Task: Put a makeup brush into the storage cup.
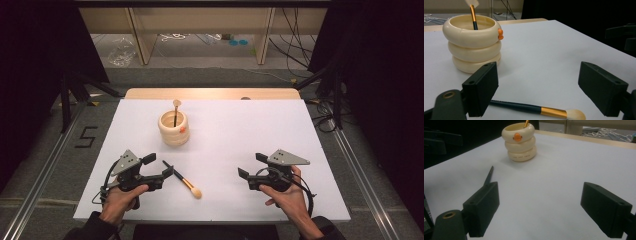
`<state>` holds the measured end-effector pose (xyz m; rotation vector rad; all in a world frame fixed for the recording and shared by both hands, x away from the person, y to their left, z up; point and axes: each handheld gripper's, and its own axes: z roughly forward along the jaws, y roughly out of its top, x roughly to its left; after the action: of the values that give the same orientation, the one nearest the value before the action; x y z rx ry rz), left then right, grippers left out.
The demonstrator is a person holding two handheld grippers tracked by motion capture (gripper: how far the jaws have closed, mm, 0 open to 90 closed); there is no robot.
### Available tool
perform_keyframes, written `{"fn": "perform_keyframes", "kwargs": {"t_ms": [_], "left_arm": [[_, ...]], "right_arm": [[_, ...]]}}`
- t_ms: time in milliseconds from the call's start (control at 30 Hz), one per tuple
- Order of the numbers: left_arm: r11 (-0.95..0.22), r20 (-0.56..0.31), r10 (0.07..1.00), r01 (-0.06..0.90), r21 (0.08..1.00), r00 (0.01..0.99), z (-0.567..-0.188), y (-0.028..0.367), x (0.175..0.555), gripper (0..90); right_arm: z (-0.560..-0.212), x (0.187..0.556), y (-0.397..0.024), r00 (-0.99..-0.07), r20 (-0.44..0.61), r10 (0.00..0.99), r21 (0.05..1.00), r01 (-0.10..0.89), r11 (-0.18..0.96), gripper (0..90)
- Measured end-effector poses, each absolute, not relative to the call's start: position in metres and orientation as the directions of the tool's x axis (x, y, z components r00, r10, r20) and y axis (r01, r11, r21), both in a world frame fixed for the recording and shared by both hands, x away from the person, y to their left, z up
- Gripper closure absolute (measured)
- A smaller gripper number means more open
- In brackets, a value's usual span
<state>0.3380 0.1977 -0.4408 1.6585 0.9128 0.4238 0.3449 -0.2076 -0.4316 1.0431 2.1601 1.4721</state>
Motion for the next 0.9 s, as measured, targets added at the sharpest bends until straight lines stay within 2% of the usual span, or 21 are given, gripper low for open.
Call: {"fn": "perform_keyframes", "kwargs": {"t_ms": [533,667,900], "left_arm": [[-0.101,-0.171,0.727,0.350,0.931,0.665,-0.442,0.194,0.338,15.8],[-0.173,-0.110,0.706,0.321,0.931,0.699,-0.441,0.192,0.340,15.9],[-0.305,-0.049,0.609,0.290,0.907,0.792,-0.437,0.182,0.351,16.9]], "right_arm": [[-0.433,0.341,-0.213,-0.666,0.147,0.731,0.892,0.409,0.193,16.1],[-0.433,0.341,-0.210,-0.669,0.137,0.730,0.898,0.395,0.193,16.2],[-0.435,0.342,-0.210,-0.674,0.141,0.726,0.883,0.417,0.216,16.2]]}}
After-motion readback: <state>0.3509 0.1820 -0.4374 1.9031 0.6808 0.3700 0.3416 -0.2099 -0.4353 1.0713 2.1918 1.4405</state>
